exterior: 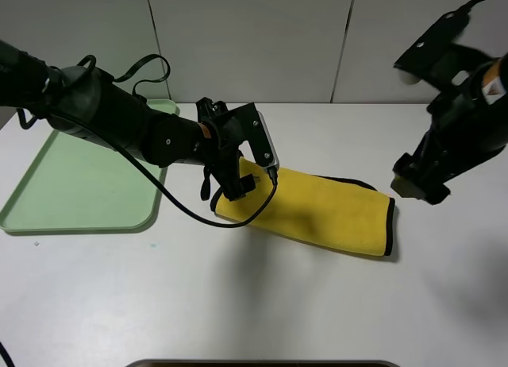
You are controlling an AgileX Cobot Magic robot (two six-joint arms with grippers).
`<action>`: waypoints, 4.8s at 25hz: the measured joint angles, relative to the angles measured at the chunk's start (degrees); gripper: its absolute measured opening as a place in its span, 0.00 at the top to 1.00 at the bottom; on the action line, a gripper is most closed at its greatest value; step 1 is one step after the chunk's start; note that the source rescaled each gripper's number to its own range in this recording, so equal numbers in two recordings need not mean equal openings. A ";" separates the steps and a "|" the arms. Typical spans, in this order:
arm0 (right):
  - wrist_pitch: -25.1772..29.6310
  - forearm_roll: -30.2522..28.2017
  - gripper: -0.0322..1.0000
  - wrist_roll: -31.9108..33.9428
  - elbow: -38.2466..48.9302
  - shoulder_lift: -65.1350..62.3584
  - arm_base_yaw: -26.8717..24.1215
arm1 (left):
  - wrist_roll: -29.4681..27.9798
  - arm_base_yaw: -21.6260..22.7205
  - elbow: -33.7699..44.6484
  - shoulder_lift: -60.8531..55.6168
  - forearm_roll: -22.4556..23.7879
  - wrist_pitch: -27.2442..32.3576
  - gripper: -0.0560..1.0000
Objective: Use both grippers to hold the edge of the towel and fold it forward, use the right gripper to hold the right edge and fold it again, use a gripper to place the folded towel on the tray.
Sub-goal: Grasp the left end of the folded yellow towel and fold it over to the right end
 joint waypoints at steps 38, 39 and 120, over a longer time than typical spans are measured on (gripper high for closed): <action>10.42 16.79 0.00 10.26 20.07 -64.77 0.00 | -0.06 0.00 0.00 0.00 -0.04 -1.28 0.01; 10.42 16.83 0.00 10.26 20.07 -65.01 -0.12 | -0.06 0.00 0.00 0.00 -0.04 -1.28 0.01; 10.47 18.73 0.00 10.26 20.27 -71.36 -18.15 | -64.12 4.71 -21.64 4.19 -1.00 54.49 0.05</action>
